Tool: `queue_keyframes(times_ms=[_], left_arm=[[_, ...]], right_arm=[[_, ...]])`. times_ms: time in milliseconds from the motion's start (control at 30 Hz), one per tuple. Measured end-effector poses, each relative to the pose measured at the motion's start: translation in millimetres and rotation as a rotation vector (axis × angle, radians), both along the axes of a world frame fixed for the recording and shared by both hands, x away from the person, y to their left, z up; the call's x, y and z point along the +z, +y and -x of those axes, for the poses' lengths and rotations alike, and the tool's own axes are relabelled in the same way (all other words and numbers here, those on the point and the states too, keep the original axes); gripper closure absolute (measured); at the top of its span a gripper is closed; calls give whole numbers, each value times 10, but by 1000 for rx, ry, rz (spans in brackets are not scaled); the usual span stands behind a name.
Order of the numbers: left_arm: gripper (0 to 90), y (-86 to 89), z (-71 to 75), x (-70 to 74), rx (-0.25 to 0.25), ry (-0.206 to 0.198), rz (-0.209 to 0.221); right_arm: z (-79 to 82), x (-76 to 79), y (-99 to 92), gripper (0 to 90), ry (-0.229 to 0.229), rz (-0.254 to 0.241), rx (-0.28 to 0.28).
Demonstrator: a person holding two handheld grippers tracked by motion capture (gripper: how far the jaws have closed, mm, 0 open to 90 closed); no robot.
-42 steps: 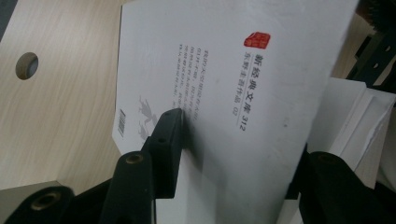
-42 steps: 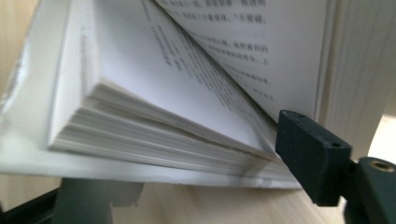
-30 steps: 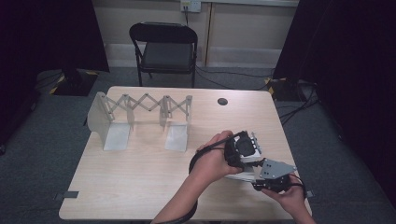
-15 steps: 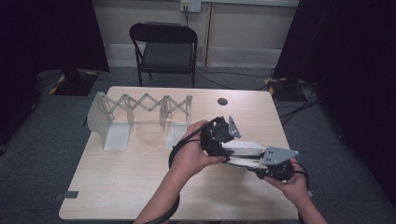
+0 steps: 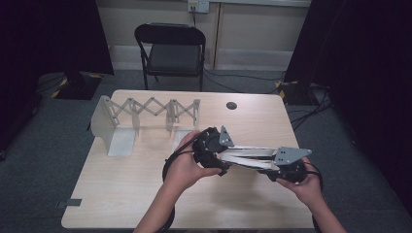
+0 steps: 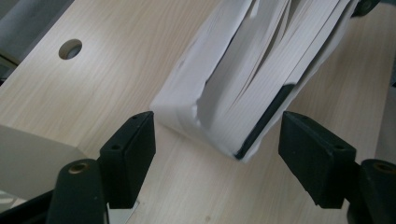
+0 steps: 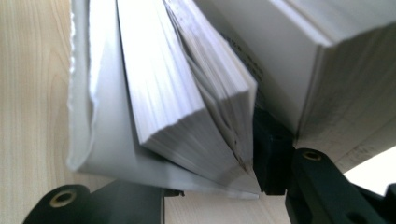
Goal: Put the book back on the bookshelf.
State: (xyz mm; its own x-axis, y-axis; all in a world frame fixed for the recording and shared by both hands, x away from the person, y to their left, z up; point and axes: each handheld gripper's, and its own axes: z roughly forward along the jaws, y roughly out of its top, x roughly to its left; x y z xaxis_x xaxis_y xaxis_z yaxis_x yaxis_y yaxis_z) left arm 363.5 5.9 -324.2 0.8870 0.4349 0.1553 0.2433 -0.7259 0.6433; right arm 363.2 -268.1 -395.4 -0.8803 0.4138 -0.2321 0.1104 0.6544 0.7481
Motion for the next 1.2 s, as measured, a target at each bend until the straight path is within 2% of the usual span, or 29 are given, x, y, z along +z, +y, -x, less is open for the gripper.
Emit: queue_keyframes(times_ms=[133, 367, 533, 667, 867, 900, 1000, 1200], left_arm=[[253, 56, -6, -104, 4, 12, 12], [182, 93, -40, -302, 11, 80, 34], [165, 134, -52, -450, 30, 102, 63], [152, 187, -51, -616, 49, 131, 67], [147, 249, -20, -748, 70, 136, 85], [139, 265, -12, -774, 65, 127, 76], [118, 298, 16, -877, 73, 154, 77], [111, 340, 69, -1047, 65, 162, 56]], right_arm=[[-18, 9, -6, 609, 5, -1, 1], [-42, 22, -14, 609, 17, -3, 2], [-55, 31, -16, 610, 22, -1, 5], [-76, 46, -17, 611, 34, 9, 14], [-120, 79, -11, 613, 58, 8, 9], [-126, 84, -11, 613, 62, 8, 9], [-139, 92, -13, 613, 70, 6, 8], [-158, 106, -13, 613, 81, 7, 6]])
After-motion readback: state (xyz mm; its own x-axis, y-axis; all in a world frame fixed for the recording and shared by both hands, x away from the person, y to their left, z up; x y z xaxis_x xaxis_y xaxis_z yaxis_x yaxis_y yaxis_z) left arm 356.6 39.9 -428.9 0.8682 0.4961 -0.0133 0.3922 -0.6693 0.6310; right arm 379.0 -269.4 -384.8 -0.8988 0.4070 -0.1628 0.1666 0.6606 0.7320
